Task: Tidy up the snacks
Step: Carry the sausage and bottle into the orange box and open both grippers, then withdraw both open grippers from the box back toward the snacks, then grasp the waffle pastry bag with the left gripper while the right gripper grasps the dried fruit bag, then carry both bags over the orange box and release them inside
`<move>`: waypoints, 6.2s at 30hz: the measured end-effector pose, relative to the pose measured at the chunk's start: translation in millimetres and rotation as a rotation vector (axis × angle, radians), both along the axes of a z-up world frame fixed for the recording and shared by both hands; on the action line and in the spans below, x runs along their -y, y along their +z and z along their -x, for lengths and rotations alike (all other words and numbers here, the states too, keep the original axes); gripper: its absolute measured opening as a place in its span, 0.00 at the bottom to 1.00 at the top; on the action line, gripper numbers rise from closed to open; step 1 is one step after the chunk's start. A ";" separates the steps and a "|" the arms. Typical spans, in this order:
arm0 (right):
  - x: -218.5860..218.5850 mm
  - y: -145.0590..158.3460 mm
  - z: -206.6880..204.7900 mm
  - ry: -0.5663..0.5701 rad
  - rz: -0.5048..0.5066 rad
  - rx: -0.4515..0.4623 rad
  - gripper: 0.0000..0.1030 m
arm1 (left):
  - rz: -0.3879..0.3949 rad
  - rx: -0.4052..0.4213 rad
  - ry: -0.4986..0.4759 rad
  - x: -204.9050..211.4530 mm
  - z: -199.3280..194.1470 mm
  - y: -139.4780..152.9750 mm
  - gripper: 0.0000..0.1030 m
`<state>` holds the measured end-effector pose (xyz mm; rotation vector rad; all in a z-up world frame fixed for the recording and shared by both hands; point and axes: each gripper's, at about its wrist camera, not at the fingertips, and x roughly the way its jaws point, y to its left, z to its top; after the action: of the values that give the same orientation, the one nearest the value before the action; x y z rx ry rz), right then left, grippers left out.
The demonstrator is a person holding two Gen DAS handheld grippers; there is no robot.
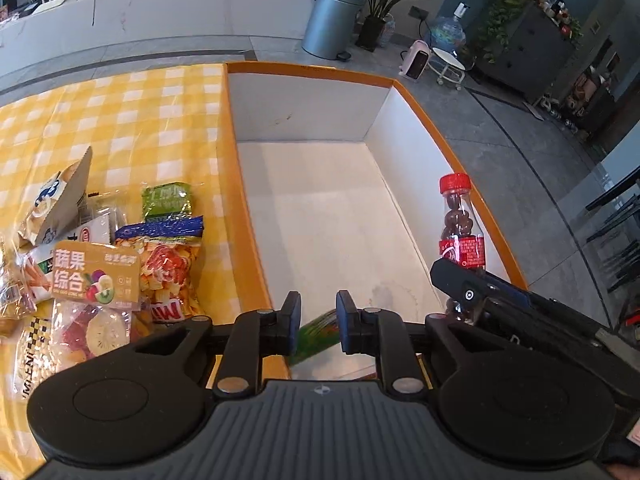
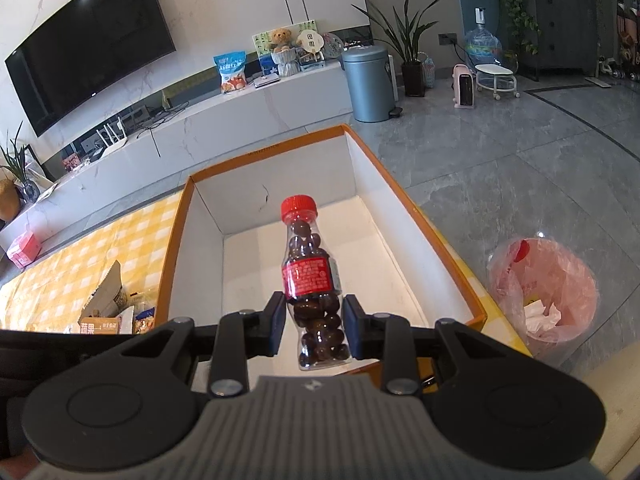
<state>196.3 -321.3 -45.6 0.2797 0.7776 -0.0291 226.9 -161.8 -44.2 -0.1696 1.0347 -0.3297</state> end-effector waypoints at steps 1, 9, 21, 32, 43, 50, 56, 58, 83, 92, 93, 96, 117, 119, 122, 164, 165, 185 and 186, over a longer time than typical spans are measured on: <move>-0.5 0.6 -2.1 0.001 0.002 -0.002 0.28 | 0.012 0.001 0.005 -3.9 0.7 1.3 0.20; -13.9 -7.4 -20.4 0.055 0.012 -0.079 0.28 | 0.054 0.066 0.092 -50.9 13.0 23.6 0.21; -64.2 -27.0 -56.2 0.083 -0.068 -0.259 0.29 | 0.059 0.024 0.211 -125.8 27.4 13.5 0.21; -76.8 -32.9 -63.8 0.081 -0.045 -0.294 0.30 | 0.081 -0.022 0.255 -163.0 25.9 -6.5 0.21; -84.7 -8.2 -46.9 0.075 -0.020 -0.245 0.30 | 0.064 0.022 0.267 -172.8 42.3 13.4 0.21; -96.0 23.1 -21.1 0.076 0.006 -0.162 0.36 | 0.022 0.082 0.259 -178.9 68.2 31.3 0.38; -118.6 45.9 -2.6 0.110 0.036 -0.090 0.83 | -0.021 0.121 0.263 -193.2 88.6 35.6 0.45; -129.2 49.9 2.8 0.125 0.040 -0.061 0.90 | -0.039 0.131 0.284 -199.7 95.6 34.7 0.51; -252.2 -41.8 -4.4 0.135 0.159 -0.164 0.97 | -0.133 0.164 0.428 -277.0 119.8 0.9 0.74; -267.1 -68.8 -26.0 0.100 0.257 -0.187 0.97 | -0.087 0.057 0.366 -286.3 102.9 -21.1 0.91; -267.3 -71.1 -27.8 0.091 0.259 -0.190 0.97 | -0.070 0.052 0.376 -288.3 102.6 -22.8 0.91; -266.3 -75.6 -31.6 0.083 0.260 -0.189 0.94 | -0.061 0.036 0.393 -292.8 99.6 -25.2 0.92; -237.3 -80.1 -23.8 0.161 0.176 -0.189 0.65 | -0.328 0.139 -0.345 -254.7 25.2 -23.8 0.93; -234.1 -80.6 -22.5 0.165 0.165 -0.183 0.65 | -0.383 0.164 -0.370 -250.0 13.0 -27.9 0.93; -234.0 -80.9 -21.5 0.179 0.169 -0.177 0.65 | -0.424 0.204 -0.458 -245.4 -1.6 -37.0 0.93; -209.9 -72.7 -15.4 0.211 0.077 -0.181 0.62 | -0.265 0.074 -0.300 -273.3 -27.9 -49.9 0.91; -209.7 -68.5 -13.6 0.216 0.067 -0.172 0.62 | -0.264 0.086 -0.280 -273.9 -22.9 -41.3 0.91; -118.8 35.3 35.4 0.166 -0.078 0.033 0.61 | 0.253 0.229 -0.018 -226.4 30.8 79.0 0.91; -108.6 38.7 36.7 0.149 -0.071 0.041 0.61 | 0.275 0.222 -0.028 -222.4 27.3 76.7 0.91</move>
<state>159.6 -212.6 -6.9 0.2883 0.7583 0.1442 199.6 60.6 32.5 -0.3581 0.7695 -0.5052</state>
